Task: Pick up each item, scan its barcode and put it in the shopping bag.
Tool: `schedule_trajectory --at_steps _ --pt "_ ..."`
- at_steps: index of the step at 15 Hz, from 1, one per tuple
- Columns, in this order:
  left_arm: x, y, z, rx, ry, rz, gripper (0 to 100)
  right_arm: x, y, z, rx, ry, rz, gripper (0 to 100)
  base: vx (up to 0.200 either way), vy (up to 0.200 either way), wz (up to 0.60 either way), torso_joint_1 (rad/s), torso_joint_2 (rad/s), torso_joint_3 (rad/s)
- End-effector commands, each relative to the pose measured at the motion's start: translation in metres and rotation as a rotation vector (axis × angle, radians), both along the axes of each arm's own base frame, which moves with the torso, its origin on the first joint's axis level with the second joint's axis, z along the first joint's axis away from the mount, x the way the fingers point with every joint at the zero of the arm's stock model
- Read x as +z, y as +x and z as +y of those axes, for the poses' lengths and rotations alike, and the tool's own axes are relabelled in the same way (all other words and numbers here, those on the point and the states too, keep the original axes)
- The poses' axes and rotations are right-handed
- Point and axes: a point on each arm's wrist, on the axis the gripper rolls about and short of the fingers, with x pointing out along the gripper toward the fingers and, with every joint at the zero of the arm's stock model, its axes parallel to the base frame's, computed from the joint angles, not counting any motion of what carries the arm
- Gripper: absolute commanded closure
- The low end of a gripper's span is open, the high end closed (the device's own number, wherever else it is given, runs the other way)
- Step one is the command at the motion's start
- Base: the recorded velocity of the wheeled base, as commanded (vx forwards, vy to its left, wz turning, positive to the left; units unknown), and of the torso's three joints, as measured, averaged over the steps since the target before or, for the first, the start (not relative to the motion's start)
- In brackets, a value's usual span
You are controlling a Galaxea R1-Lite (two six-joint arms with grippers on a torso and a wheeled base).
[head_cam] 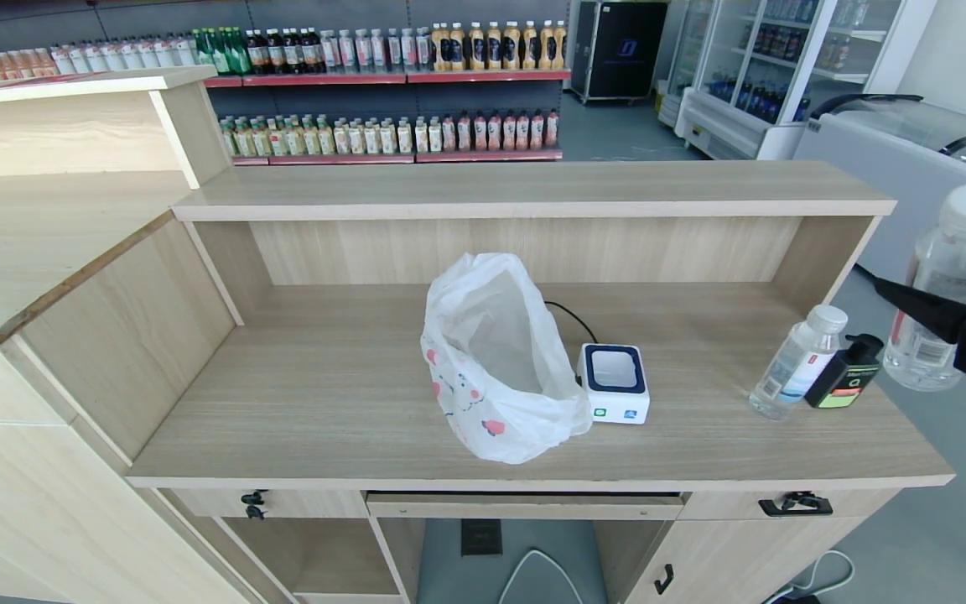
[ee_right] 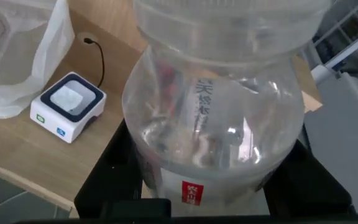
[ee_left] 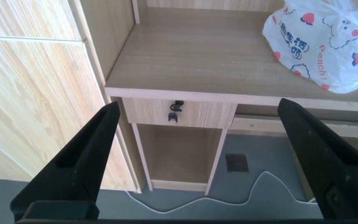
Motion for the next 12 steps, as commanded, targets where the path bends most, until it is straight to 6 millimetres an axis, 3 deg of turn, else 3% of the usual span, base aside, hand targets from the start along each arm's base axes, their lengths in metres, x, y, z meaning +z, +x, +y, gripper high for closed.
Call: schedule_trajectory --at_steps 1,2,7,12 --pt "0.000 0.000 0.000 0.001 0.000 0.000 0 -0.007 0.003 -0.007 -0.031 -0.035 0.016 100 0.000 0.000 0.00 0.000 0.00 0.000" --pt "0.000 0.000 0.000 0.001 0.000 0.000 0 -0.007 0.004 -0.007 -0.028 -0.040 0.011 100 0.000 0.000 0.00 0.000 0.00 0.000" --pt "0.000 0.000 0.000 0.001 0.000 0.000 0 -0.013 0.029 -0.011 -0.030 -0.084 -0.045 100 0.000 0.000 0.60 0.001 0.00 0.002" --pt "0.000 0.000 0.000 0.001 0.000 0.000 0 -0.024 0.069 -0.019 -0.032 -0.225 -0.112 100 0.000 0.000 0.00 0.000 0.00 0.000"
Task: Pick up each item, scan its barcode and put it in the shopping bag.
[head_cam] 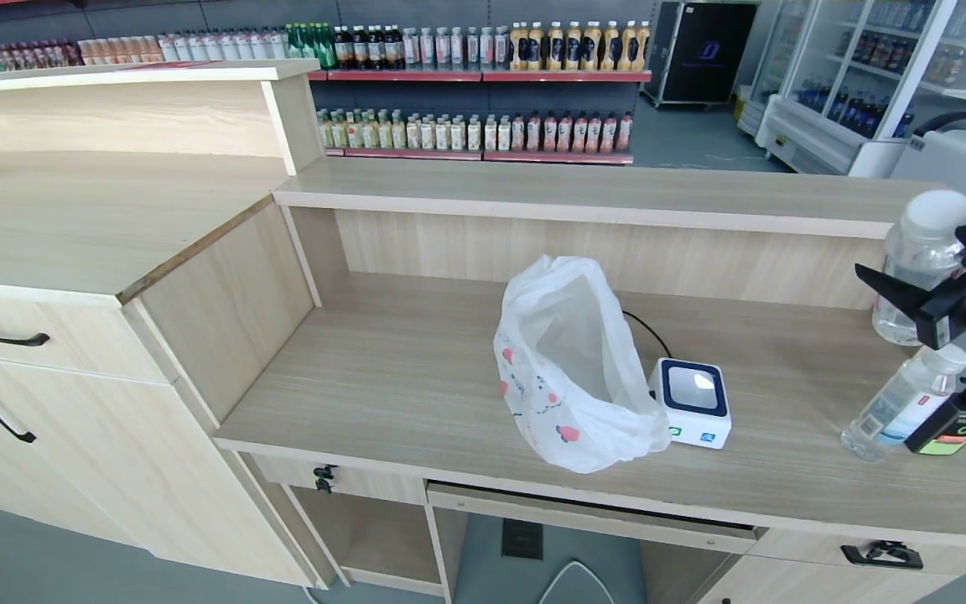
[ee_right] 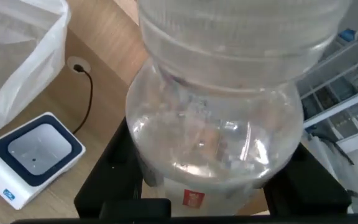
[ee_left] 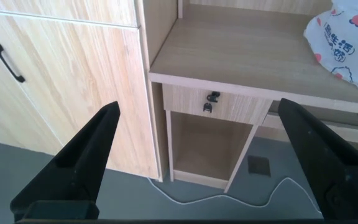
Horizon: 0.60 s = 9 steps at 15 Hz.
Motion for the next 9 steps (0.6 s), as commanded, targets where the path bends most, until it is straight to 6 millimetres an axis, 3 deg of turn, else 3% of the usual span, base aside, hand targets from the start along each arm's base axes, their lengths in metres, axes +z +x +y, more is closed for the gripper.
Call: schedule_trajectory --at_steps 1,9 --pt "0.000 0.000 0.000 0.000 0.000 0.000 0 -0.018 0.028 -0.002 0.014 -0.044 -0.010 100 0.000 0.000 0.00 0.000 0.00 0.000" --pt "0.000 0.000 0.000 0.000 0.000 0.000 0 -0.067 0.075 0.035 0.224 -0.117 -0.093 100 0.000 0.000 0.00 0.000 0.00 0.000"
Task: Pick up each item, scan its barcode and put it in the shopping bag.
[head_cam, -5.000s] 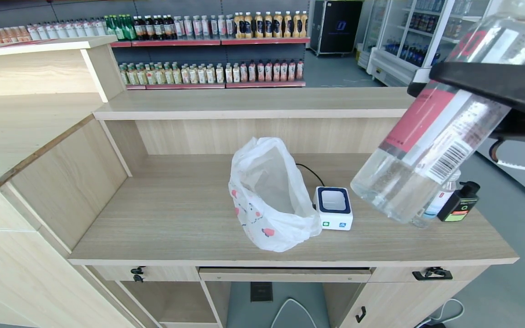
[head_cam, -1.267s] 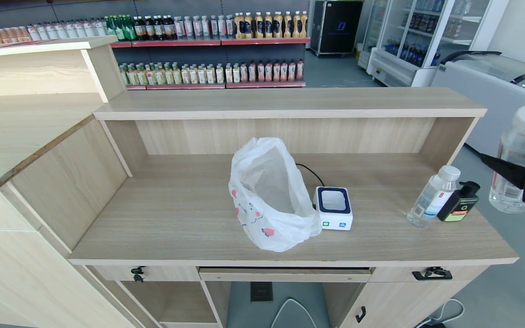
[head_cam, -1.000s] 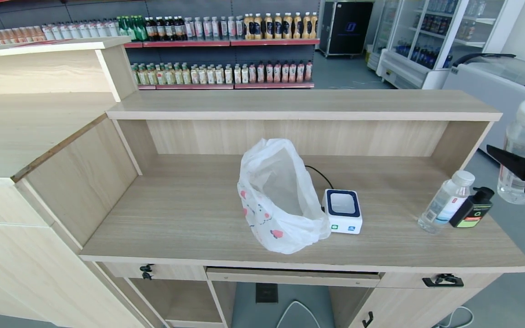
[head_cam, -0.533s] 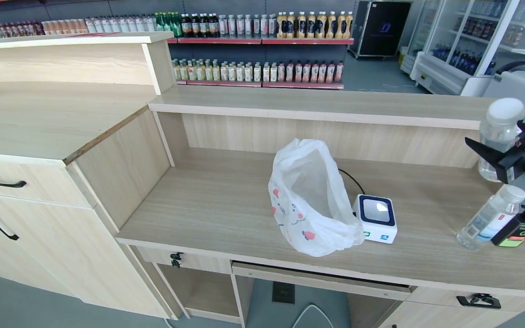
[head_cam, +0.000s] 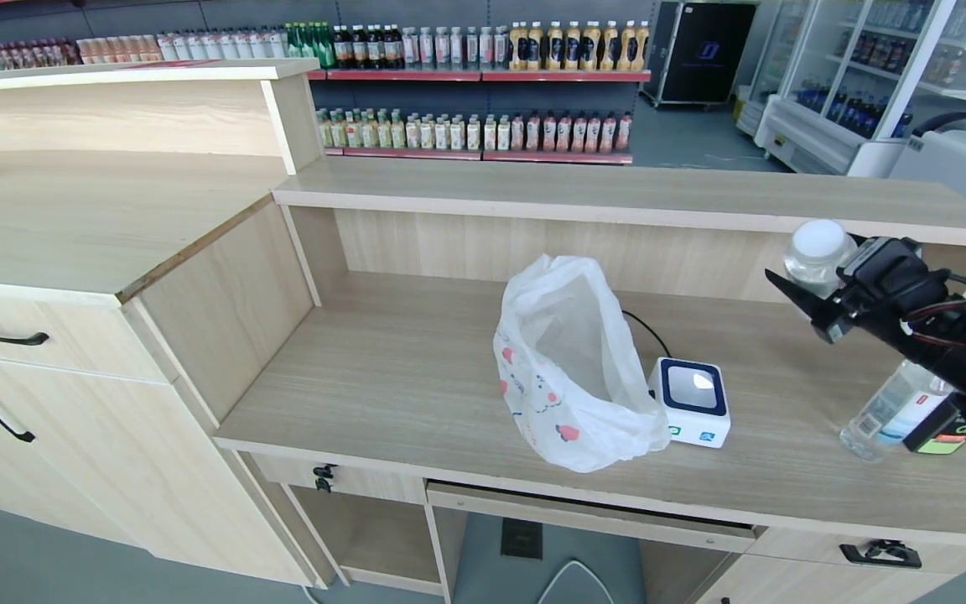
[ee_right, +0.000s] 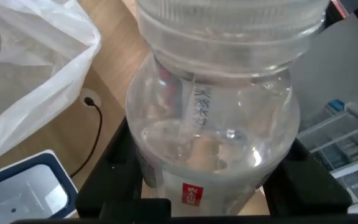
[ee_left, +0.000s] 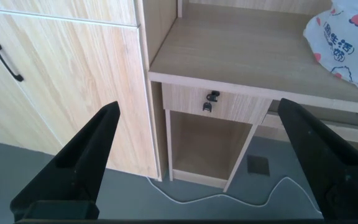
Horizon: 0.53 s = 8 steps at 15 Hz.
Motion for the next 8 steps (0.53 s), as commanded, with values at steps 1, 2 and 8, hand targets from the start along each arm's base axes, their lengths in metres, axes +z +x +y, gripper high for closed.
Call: schedule_trajectory --at_steps 1,2,8 --pt "0.000 0.000 0.000 0.001 0.000 0.000 0 -0.026 0.016 0.013 0.070 -0.005 0.051 100 0.000 0.000 0.00 0.000 0.00 0.000" --pt "0.000 0.000 0.000 0.001 0.000 0.000 0 -0.030 0.020 0.017 0.104 -0.011 0.040 100 0.000 0.000 0.00 0.000 0.00 0.000" --pt "0.000 0.000 0.000 0.001 0.000 0.000 0 -0.049 0.031 0.023 0.255 -0.075 0.027 100 0.000 0.000 0.00 0.000 0.00 0.000"
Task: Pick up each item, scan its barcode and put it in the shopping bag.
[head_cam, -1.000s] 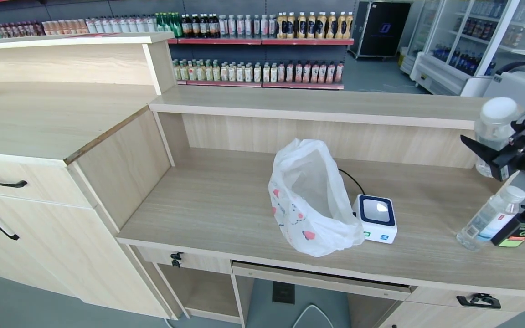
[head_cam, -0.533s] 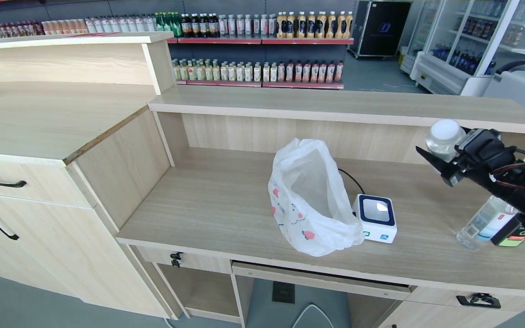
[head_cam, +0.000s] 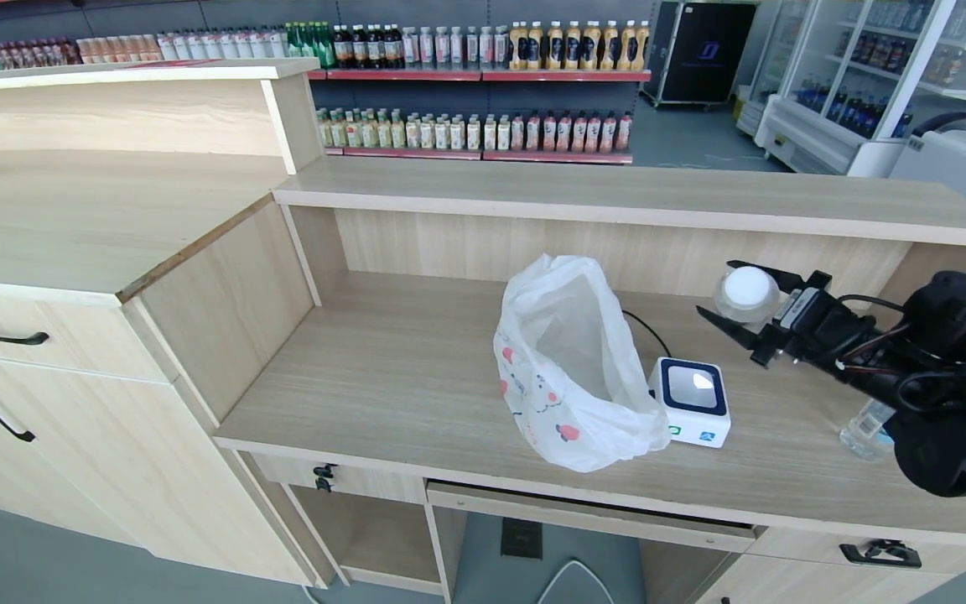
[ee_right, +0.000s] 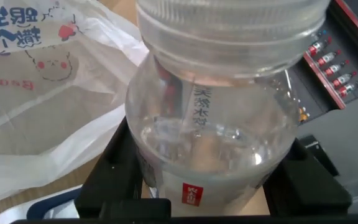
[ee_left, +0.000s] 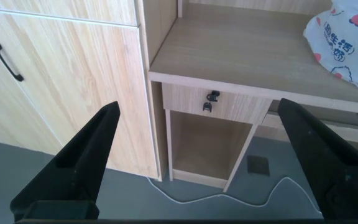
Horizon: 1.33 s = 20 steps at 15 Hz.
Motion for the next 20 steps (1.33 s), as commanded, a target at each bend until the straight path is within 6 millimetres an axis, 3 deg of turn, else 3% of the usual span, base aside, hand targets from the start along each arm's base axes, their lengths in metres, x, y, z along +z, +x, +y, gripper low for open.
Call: schedule_trajectory --at_steps 1,9,14,20 --pt "0.000 0.000 0.000 0.001 0.000 0.000 0 -0.012 0.006 -0.002 0.014 -0.009 0.020 100 0.000 0.000 0.00 0.000 0.00 0.000" --pt "0.000 0.000 0.000 0.001 0.000 0.000 0 -0.036 0.025 -0.008 0.065 -0.029 0.026 100 0.000 0.000 0.00 0.000 0.00 0.000" --pt "0.000 0.000 0.000 0.001 0.000 0.000 0 -0.037 0.043 -0.006 0.093 -0.039 -0.015 100 0.000 0.000 0.00 0.000 0.00 0.000" --pt "0.000 0.000 0.000 0.001 0.000 0.000 0 -0.046 0.051 0.002 0.119 -0.038 -0.005 100 0.000 0.000 0.00 0.000 0.00 0.000"
